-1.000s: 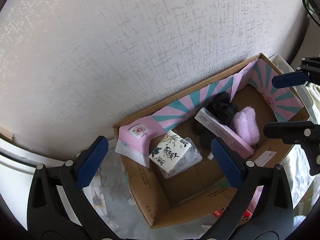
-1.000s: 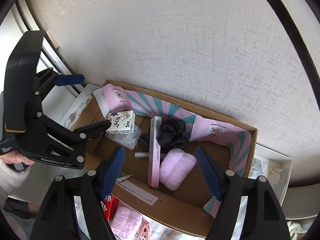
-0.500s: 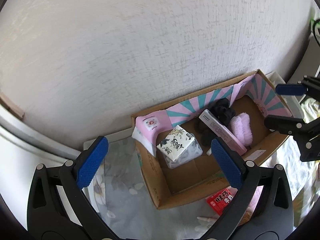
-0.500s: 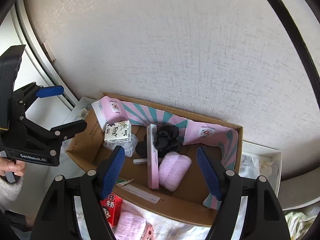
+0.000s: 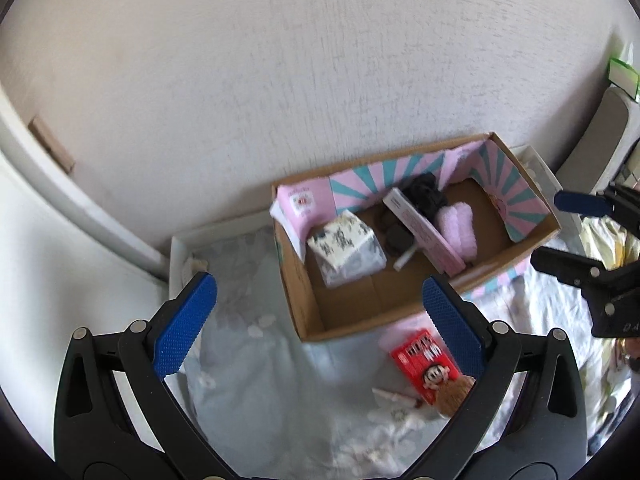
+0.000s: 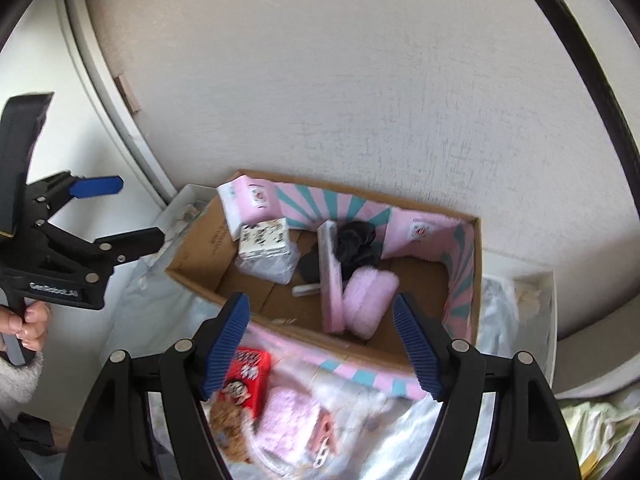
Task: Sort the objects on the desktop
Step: 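Move both tools back down toward the red milk carton and brown plush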
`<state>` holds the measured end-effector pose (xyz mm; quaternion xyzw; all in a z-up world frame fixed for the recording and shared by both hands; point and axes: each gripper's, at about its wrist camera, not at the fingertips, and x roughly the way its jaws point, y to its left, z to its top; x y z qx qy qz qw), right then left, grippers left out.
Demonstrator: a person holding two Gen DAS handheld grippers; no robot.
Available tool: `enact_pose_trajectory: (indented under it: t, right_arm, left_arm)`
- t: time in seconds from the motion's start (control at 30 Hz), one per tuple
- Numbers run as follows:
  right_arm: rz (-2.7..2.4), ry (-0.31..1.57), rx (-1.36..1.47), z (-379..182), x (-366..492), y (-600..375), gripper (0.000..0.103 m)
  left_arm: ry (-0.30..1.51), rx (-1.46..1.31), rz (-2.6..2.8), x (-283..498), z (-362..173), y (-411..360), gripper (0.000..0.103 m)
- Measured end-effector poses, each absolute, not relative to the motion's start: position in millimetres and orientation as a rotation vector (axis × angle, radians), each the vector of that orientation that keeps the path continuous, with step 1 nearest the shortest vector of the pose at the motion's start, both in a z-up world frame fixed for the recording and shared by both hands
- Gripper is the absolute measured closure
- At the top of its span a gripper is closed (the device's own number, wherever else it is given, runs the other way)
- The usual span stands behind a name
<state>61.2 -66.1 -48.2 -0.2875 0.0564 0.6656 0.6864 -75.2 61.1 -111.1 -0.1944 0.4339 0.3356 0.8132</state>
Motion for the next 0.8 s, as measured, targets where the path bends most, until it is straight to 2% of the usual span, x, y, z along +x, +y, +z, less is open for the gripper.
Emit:
enact_pose_trajectory:
  t: [0.43, 0.8]
  right_arm:
    - [1.482, 0.125, -0.681, -112.7, 57.6, -110.4, 0.032]
    - [1.506, 0.230, -0.689, -156.1, 64.6, -118.7, 0.032]
  left_arm:
    - [0.963, -0.496, 0.644, -87.4, -144.9, 24.4, 0.000]
    - [1.034, -0.498, 0.608, -62.5, -184.4, 10.6, 0.000]
